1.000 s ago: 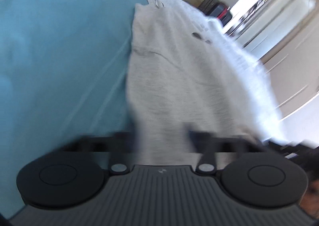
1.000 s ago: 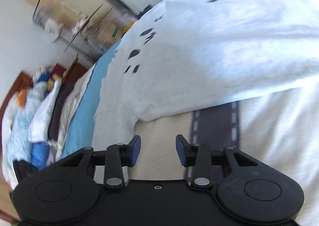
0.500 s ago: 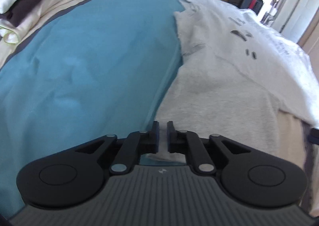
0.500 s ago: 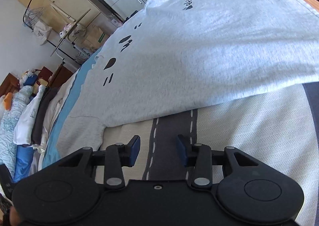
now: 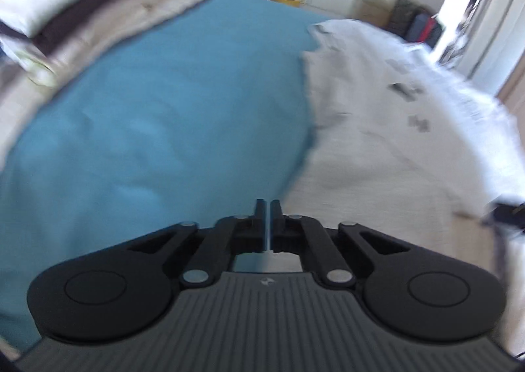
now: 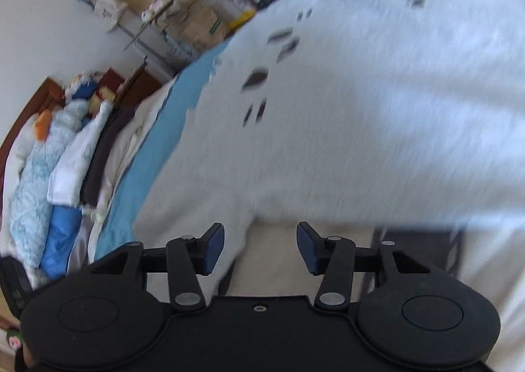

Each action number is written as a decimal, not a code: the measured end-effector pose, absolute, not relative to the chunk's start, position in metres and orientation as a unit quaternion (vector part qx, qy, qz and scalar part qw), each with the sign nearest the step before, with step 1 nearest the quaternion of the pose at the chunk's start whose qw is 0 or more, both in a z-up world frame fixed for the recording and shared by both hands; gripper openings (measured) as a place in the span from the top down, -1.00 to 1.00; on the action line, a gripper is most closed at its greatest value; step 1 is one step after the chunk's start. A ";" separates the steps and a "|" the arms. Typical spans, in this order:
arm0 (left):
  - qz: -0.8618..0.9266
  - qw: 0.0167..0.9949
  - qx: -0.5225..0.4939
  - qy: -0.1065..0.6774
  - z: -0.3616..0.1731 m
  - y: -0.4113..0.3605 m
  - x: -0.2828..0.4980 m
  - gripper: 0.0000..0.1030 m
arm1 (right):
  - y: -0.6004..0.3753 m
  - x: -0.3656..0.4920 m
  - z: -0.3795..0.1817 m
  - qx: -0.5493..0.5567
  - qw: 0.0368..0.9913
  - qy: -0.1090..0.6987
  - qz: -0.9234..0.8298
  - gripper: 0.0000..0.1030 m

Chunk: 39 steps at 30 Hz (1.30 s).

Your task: Fold clothes

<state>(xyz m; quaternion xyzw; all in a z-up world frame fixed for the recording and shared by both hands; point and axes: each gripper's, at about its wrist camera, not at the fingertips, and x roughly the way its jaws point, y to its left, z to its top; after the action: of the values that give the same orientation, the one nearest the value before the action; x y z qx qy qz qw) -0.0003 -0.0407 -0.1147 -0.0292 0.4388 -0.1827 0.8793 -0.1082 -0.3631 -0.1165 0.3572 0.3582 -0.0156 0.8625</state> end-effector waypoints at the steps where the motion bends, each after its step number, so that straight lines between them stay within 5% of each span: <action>1: -0.178 0.876 -0.034 0.446 -0.113 -0.035 0.002 0.78 | -0.379 -0.111 -0.099 0.360 0.867 0.343 -0.022 -0.06; 4: -0.192 0.862 -0.091 0.461 -0.111 -0.021 0.012 0.32 | -0.425 -0.121 -0.042 0.378 0.876 0.297 -0.040 -0.06; 15: -0.234 0.859 -0.109 0.441 -0.077 -0.048 0.062 0.31 | -0.454 -0.068 0.191 0.393 0.850 0.340 0.089 -0.25; 18: -0.233 0.866 -0.104 0.430 -0.071 -0.058 0.080 0.03 | -0.437 -0.030 0.195 0.397 0.832 0.373 0.105 -0.25; 26: -0.245 0.865 -0.057 0.434 -0.089 -0.089 0.114 0.08 | -0.389 0.066 0.094 0.410 0.788 0.436 0.146 -0.26; 33: -0.261 0.843 -0.038 0.468 -0.121 -0.117 0.161 0.28 | -0.392 0.124 -0.043 0.273 0.849 0.452 -0.033 -0.25; 39: -0.273 0.822 -0.075 0.494 -0.148 -0.148 0.213 0.28 | -0.419 0.120 -0.068 0.203 0.881 0.421 -0.068 -0.24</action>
<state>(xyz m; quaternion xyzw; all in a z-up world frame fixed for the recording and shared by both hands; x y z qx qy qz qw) 0.2131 -0.1485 -0.1481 -0.0755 0.4936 -0.2730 0.8223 0.1202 -0.4192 -0.0680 0.2033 0.4215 -0.0677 0.8812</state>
